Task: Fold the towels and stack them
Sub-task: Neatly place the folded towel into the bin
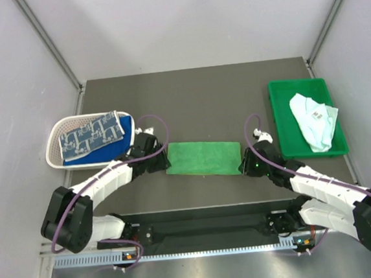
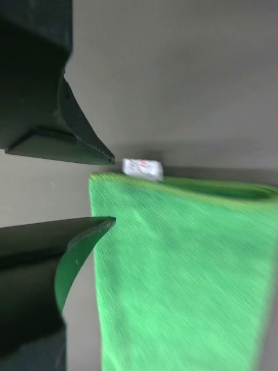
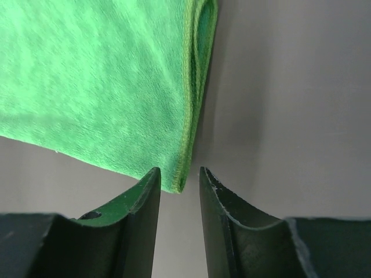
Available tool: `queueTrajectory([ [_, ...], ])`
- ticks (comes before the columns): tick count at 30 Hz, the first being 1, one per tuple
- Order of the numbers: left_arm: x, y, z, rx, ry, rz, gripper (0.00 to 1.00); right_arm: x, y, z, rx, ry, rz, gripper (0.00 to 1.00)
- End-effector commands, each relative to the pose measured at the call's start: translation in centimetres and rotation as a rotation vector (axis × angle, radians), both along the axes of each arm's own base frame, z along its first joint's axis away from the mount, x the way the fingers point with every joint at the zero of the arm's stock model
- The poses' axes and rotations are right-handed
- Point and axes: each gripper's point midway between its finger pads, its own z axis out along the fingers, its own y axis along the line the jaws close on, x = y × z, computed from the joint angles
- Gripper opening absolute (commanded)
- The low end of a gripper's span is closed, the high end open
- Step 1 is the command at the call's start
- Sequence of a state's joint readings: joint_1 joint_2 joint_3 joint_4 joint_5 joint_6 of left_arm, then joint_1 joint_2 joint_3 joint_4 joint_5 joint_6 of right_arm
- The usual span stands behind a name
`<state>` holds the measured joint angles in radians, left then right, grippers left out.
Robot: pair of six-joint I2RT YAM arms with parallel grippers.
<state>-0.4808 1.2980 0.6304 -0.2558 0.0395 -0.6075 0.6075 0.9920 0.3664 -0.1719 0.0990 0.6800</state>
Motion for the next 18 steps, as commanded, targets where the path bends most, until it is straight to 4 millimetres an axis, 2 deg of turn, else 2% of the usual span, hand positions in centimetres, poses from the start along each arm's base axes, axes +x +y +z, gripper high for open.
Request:
queueTrajectory([
  [1,3.0,0.4,4.1,0.037,-0.116,0.044,0.47,1.9,0.4,4.3,0.000,-0.108,-0.009,0.34],
  [2,3.3,0.6,3.8,0.057,-0.105,0.049,0.49,2.1,0.4,4.8,-0.004,-0.120,-0.009,0.34],
  [4,4.2,0.1,4.6,0.052,-0.108,0.042,0.50,2.8,0.3,6.1,-0.018,-0.154,-0.008,0.35],
  [8,5.3,-1.4,3.4,0.020,-0.041,0.001,0.52,3.6,0.8,7.2,-0.024,-0.181,0.009,0.35],
  [11,5.5,-1.7,2.3,0.025,0.004,-0.008,0.53,4.0,1.5,7.4,-0.014,-0.190,0.034,0.36],
  [14,5.6,-1.0,1.5,0.072,0.028,0.010,0.54,4.3,2.1,7.7,-0.002,-0.203,0.055,0.36],
  [18,5.5,-1.2,0.5,0.070,0.052,-0.003,0.55,4.3,2.8,7.0,0.010,-0.191,0.089,0.37],
])
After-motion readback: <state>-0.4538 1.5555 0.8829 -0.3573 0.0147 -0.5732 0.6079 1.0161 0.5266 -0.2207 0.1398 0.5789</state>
